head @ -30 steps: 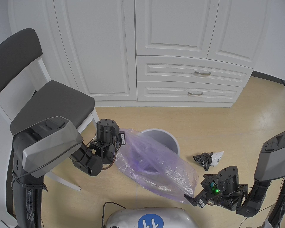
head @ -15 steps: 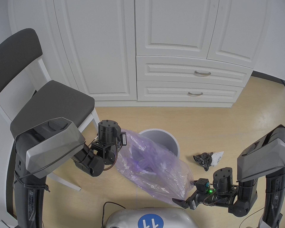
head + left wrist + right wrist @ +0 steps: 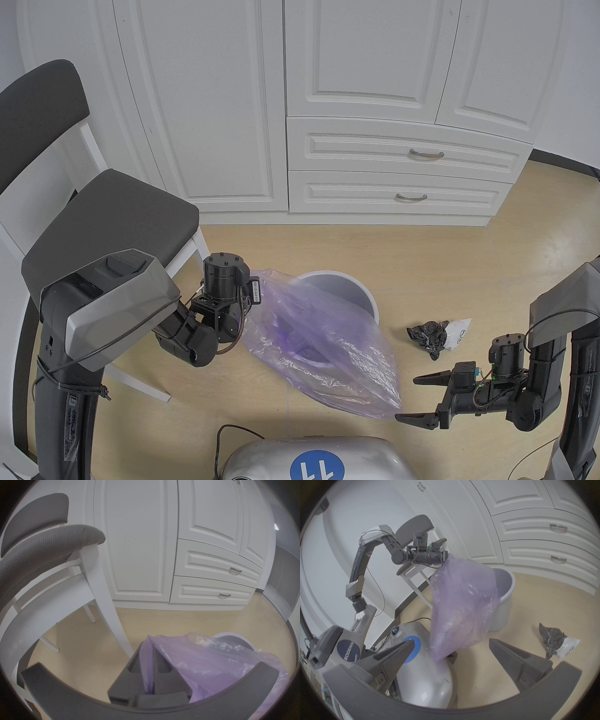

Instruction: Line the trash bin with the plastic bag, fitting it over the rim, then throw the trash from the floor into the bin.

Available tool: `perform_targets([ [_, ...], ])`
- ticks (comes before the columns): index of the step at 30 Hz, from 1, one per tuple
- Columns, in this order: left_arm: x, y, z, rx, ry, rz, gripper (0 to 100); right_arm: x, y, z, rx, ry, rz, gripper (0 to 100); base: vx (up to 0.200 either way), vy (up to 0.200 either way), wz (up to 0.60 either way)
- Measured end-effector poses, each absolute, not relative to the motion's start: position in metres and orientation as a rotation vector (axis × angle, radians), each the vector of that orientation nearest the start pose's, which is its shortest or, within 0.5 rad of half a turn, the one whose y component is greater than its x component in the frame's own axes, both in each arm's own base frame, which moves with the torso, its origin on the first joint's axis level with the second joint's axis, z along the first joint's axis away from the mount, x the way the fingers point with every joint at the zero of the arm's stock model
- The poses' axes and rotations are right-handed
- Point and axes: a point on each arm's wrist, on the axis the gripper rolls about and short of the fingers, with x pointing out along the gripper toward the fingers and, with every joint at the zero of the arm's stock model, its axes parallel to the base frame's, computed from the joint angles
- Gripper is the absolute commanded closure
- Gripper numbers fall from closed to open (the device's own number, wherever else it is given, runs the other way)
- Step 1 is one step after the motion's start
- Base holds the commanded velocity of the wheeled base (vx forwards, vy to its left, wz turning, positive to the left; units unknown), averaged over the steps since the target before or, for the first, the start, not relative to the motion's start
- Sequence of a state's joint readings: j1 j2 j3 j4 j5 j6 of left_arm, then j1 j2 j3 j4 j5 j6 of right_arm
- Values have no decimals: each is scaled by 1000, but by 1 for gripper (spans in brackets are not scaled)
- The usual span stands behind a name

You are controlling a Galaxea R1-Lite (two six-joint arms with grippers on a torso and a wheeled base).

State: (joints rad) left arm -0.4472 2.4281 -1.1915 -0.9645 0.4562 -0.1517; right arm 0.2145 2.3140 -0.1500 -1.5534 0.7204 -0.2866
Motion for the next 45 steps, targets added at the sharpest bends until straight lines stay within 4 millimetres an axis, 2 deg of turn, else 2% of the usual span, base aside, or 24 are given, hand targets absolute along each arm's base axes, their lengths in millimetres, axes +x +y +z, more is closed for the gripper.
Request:
perform_targets([
  [3, 415, -182, 27, -33, 245, 40, 100, 240, 57, -23, -98, 469, 970, 0, 0, 0, 0],
  [8, 416, -181, 27, -35, 243, 42, 100, 242, 54, -19, -107, 455, 938, 0, 0, 0, 0],
  [13, 416, -183, 29, -39, 233, 38, 100, 243, 62, -8, -158, 438, 833, 0, 0, 0, 0],
  [16, 415, -184, 32, -44, 223, 34, 100, 243, 75, 1, -192, 432, 712, 0, 0, 0, 0],
  [20, 413, -184, 34, -45, 219, 32, 100, 243, 107, 15, -247, 366, 568, 0, 0, 0, 0],
  [26, 409, -185, 36, -43, 216, 26, 100, 245, 174, 33, -319, 306, 487, 0, 0, 0, 0],
  [33, 406, -186, 37, -38, 216, 29, 100, 266, 244, 53, -296, 212, 432, 0, 0, 0, 0],
  [34, 406, -186, 37, -38, 216, 29, 0, 269, 251, 52, -288, 204, 423, 0, 0, 0, 0],
  [39, 404, -185, 37, -36, 218, 32, 0, 283, 273, 30, -270, 204, 384, 0, 0, 0, 0],
  [45, 402, -185, 37, -34, 217, 32, 0, 302, 276, 4, -285, 236, 340, 0, 0, 0, 0],
])
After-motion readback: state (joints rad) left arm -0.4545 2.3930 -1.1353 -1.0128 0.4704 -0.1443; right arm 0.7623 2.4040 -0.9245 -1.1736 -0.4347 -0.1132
